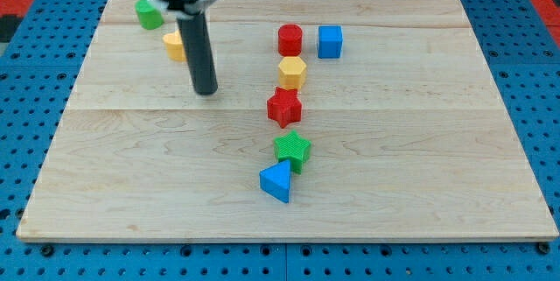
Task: Push green star parallel to the blue cube
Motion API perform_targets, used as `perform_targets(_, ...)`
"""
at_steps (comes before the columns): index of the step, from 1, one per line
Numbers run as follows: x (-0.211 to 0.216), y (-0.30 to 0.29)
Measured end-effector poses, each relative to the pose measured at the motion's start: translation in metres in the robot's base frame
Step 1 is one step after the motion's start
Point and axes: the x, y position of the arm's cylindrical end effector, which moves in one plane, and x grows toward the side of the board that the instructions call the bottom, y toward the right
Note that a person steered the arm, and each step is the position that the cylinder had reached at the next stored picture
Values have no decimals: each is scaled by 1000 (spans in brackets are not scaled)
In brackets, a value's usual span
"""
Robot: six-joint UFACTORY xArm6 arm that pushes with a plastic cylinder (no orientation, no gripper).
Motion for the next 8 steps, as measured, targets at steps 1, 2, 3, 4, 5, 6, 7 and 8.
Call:
perform_targets(1,63,39)
perform_targets(2,74,63)
perform_targets(3,83,91)
perform_targets(4,97,137)
perform_targets(5,98,181)
perform_targets(6,97,220)
perform_targets(7,47,235)
perform_targets(8,-4,241)
